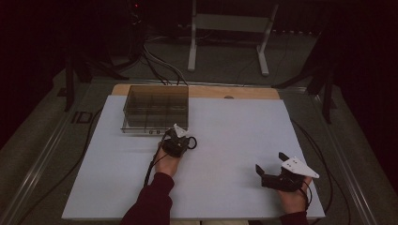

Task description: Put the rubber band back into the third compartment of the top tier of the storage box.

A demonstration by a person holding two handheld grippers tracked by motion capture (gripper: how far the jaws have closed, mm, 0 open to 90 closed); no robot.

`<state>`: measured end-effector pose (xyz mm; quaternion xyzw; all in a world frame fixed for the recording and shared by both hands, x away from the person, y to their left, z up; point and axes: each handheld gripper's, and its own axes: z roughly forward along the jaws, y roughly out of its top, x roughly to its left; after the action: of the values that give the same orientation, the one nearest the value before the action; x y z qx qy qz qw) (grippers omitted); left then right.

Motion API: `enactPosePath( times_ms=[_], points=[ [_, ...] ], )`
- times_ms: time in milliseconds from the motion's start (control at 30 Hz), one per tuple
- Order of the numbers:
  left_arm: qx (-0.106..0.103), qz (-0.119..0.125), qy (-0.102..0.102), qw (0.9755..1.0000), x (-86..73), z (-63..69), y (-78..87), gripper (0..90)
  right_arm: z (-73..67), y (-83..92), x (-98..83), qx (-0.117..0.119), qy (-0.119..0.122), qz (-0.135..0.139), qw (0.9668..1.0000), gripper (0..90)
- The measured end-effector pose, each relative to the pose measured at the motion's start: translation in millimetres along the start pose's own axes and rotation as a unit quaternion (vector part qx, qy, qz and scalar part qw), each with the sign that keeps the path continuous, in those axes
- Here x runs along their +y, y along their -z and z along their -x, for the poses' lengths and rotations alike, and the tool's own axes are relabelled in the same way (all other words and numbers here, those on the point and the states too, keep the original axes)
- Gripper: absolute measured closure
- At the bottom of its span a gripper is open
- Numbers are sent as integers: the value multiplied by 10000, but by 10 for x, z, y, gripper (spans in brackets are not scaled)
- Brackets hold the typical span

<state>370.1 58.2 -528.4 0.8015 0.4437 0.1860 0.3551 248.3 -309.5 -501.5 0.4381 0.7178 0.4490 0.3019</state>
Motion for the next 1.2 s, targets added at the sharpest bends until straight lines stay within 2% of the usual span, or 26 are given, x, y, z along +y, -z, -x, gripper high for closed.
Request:
enactPosePath(
  times_ms=[200, 400, 1200],
  points=[
    [-110, -21, -31, 9999, -6, 19, 28, 885, -1, -2, 0, -4, 1, -14, 10000, 1],
    [-173, 72, -52, 9998, 7, 40, 90, 885, -1, -2, -1, -4, 5, -16, 10000, 1],
    [-294, 243, -31, 9993, 56, 40, 277, 884, -5, -8, -2, 3, 4, -27, 10000, 1]
  ],
)
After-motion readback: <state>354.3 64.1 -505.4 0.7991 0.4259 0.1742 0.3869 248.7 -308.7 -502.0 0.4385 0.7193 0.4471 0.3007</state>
